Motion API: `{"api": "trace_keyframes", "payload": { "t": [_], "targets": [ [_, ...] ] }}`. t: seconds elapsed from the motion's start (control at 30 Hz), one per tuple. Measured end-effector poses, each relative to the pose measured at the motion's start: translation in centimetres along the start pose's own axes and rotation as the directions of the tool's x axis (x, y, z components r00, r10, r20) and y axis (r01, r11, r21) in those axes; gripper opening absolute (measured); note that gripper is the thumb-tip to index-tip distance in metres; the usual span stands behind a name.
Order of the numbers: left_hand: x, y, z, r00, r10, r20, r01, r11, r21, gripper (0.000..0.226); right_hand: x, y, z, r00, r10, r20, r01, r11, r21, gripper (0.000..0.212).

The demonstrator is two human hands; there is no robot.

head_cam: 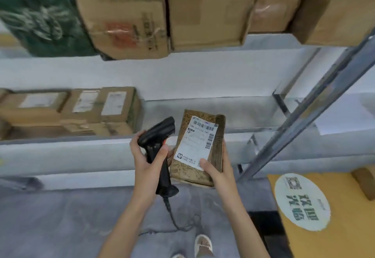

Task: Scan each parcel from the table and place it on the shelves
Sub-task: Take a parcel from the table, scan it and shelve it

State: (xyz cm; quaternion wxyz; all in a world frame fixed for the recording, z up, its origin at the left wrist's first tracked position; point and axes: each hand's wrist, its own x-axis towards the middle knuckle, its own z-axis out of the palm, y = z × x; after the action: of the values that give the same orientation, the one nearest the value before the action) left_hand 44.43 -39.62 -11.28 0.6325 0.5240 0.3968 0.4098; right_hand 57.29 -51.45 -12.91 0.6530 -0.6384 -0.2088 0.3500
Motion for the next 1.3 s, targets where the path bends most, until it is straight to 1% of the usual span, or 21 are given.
{"api": "trace_keyframes", "payload": {
  "t": [0.07, 0.13, 0.23, 0.37, 0.47, 0.5, 0.63, 0.73, 0.8, 0.93, 1.03, 1.07, 1.13, 1.2, 1.3],
  "targets": [
    [-0.3, 0.4, -1.7, 0.995, 0.038, -0.087, -0.039, 0.999, -0.01, 0.053, 0.4, 0.3, 1.9, 0.996, 0.046, 0.076, -0.047, 0.999, 0.011, 0.088],
    [-0.5, 0.6, -2.7, 0.982, 0.067, -0.176, -0.074, 0.997, -0.033, 0.055, 0.8, 0.7, 3.1, 0.986, 0.088, 0.143, -0.092, 0.996, 0.017, 0.093],
    [-0.6, 0.2, -3.4, 0.962, 0.055, -0.267, -0.075, 0.995, -0.064, 0.054, 1.7, 0.9, 4.3, 0.971, 0.133, 0.196, -0.136, 0.991, 0.001, 0.096],
    [-0.3, -0.5, -2.5, 0.936, 0.062, -0.347, -0.089, 0.994, -0.063, 0.055, 3.5, 1.2, 4.2, 0.965, 0.166, 0.203, -0.174, 0.985, 0.019, 0.094],
    [0.2, -1.1, -1.6, 0.931, 0.089, -0.355, -0.106, 0.994, -0.028, 0.057, 4.7, 1.5, 4.0, 0.964, 0.188, 0.188, -0.198, 0.98, 0.037, 0.092],
    [0.4, -1.3, -1.4, 0.927, 0.095, -0.362, -0.11, 0.994, -0.022, 0.057, 5.0, 1.6, 3.9, 0.963, 0.193, 0.186, -0.203, 0.978, 0.04, 0.09],
    [1.5, -1.6, -1.3, 0.896, 0.116, -0.429, -0.135, 0.991, -0.014, 0.058, 6.8, 2.3, 4.4, 0.963, 0.198, 0.182, -0.211, 0.976, 0.052, 0.068],
    [3.1, -1.7, -1.6, 0.868, 0.143, -0.476, -0.153, 0.988, 0.017, 0.055, 8.5, 2.4, 5.6, 0.969, 0.173, 0.179, -0.186, 0.981, 0.058, 0.066],
    [4.4, -1.6, -1.8, 0.862, 0.16, -0.48, -0.163, 0.986, 0.037, 0.056, 9.7, 2.3, 6.5, 0.97, 0.172, 0.17, -0.187, 0.98, 0.071, 0.068],
    [7.3, -1.6, -3.0, 0.868, 0.172, -0.465, -0.166, 0.985, 0.054, 0.055, 12.1, 2.5, 8.6, 0.966, 0.167, 0.196, -0.184, 0.98, 0.076, 0.068],
    [9.8, -1.5, -3.9, 0.868, 0.204, -0.453, -0.174, 0.979, 0.107, 0.056, 14.1, 2.8, 10.5, 0.971, 0.148, 0.189, -0.165, 0.983, 0.078, 0.068],
    [10.6, -1.4, -4.1, 0.872, 0.207, -0.443, -0.181, 0.978, 0.101, 0.056, 14.8, 3.0, 11.1, 0.973, 0.153, 0.175, -0.169, 0.982, 0.081, 0.067],
    [12.0, -1.6, -4.5, 0.888, 0.194, -0.417, -0.198, 0.98, 0.033, 0.058, 16.0, 3.4, 12.3, 0.974, 0.18, 0.137, -0.192, 0.978, 0.083, 0.066],
    [13.2, -1.9, -4.8, 0.897, 0.18, -0.403, -0.201, 0.98, -0.01, 0.057, 17.0, 4.0, 13.4, 0.975, 0.2, 0.098, -0.208, 0.975, 0.079, 0.068],
    [14.3, -2.5, -5.2, 0.886, 0.197, -0.42, -0.212, 0.977, 0.012, 0.053, 18.5, 4.9, 15.1, 0.974, 0.224, 0.034, -0.226, 0.972, 0.064, 0.071]
  ]
}}
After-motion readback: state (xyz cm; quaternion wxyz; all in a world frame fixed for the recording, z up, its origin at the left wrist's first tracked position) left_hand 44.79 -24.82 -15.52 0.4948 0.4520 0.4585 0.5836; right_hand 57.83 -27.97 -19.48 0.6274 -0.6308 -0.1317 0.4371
